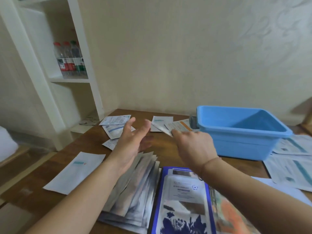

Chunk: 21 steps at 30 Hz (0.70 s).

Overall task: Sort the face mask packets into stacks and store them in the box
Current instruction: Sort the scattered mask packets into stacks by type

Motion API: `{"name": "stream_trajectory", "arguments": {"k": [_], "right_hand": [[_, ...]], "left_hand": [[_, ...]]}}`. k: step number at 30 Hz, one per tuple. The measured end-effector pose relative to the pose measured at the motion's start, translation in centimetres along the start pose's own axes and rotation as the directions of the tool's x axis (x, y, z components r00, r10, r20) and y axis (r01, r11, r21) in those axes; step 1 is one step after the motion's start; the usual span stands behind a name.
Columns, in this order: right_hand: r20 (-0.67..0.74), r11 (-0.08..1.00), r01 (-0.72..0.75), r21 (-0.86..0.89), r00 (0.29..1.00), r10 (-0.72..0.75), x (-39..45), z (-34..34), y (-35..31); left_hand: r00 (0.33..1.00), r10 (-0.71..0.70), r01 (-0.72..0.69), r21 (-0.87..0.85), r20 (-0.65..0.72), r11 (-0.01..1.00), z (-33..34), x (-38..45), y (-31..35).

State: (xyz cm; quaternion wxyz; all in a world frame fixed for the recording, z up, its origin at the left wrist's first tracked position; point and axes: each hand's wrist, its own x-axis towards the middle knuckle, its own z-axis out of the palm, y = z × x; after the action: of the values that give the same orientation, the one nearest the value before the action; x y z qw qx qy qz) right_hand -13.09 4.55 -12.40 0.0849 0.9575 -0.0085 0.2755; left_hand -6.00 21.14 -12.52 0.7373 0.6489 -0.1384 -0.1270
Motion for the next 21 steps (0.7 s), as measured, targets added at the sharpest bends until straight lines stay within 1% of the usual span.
{"name": "stream_trajectory", "arguments": {"k": [1,2,3,4,5,6,7,8,10,13,14,15,16,17,19,21], "right_hand": [[-0.091,0.997,-0.04,0.065,0.995,0.046,-1.0,-0.6,0.9],[-0.171,0.98,-0.086,0.178,0.978,0.117,-2.2,-1.2,2.0],[-0.163,0.936,-0.112,0.333,0.971,0.174,-3.5,-1.9,3.0],[-0.103,0.851,-0.144,0.505,0.969,0.225,-4.8,-2.8,4.1],[-0.037,0.76,-0.182,0.624,0.965,0.261,-6.1,-3.6,5.1],[0.004,0.689,-0.214,0.692,0.956,0.293,-7.4,-4.2,6.0],[0.04,0.626,-0.242,0.741,0.947,0.319,-8.7,-4.9,6.8],[0.084,0.555,-0.274,0.785,0.936,0.342,-9.9,-5.5,7.5],[0.198,0.397,-0.348,0.849,0.907,0.372,-11.9,-6.3,8.5],[0.387,0.099,-0.459,0.883,0.831,0.4,-13.8,-7.3,9.6],[0.432,0.027,-0.484,0.875,0.803,0.411,-14.1,-7.4,10.2],[0.482,-0.023,-0.522,0.853,0.77,0.418,-14.4,-7.4,10.8],[0.534,-0.039,-0.573,0.819,0.736,0.416,-14.7,-7.2,11.4],[0.585,-0.024,-0.63,0.776,0.704,0.402,-15.1,-6.9,11.8],[0.669,0.063,-0.734,0.677,0.648,0.365,-16.1,-6.1,12.1],[0.713,0.156,-0.793,0.589,0.601,0.361,-17.0,-5.0,11.7]], "left_hand": [[0.999,0.034,-0.034,0.095,0.0,0.995,0.5,-1.0,0.0],[0.998,0.056,-0.058,0.172,0.016,0.983,1.3,-2.2,0.0],[0.997,0.064,-0.073,0.217,0.049,0.973,2.2,-3.4,-0.1],[0.992,0.065,-0.088,0.227,0.108,0.97,3.2,-4.4,-0.2],[0.979,0.059,-0.104,0.224,0.196,0.969,4.3,-5.3,-0.4],[0.955,0.051,-0.118,0.219,0.292,0.969,5.5,-6.1,-0.6],[0.934,0.036,-0.126,0.234,0.354,0.964,6.6,-6.8,-0.9],[0.924,0.029,-0.133,0.25,0.381,0.959,7.6,-7.2,-1.2],[0.937,0.023,-0.122,0.266,0.349,0.956,9.2,-7.8,-2.0],[0.94,-0.003,-0.115,0.324,0.342,0.939,10.9,-8.6,-2.6],[0.932,-0.034,-0.106,0.361,0.361,0.926,11.2,-9.0,-2.7],[0.925,-0.068,-0.1,0.412,0.373,0.906,11.4,-9.3,-2.8],[0.921,-0.089,-0.106,0.466,0.379,0.879,11.5,-9.5,-3.1],[0.919,-0.097,-0.126,0.517,0.383,0.847,11.6,-9.8,-3.3],[0.916,-0.109,-0.166,0.611,0.386,0.774,11.8,-10.5,-3.9],[0.918,-0.108,-0.201,0.683,0.381,0.703,12.2,-11.0,-4.5]]}}
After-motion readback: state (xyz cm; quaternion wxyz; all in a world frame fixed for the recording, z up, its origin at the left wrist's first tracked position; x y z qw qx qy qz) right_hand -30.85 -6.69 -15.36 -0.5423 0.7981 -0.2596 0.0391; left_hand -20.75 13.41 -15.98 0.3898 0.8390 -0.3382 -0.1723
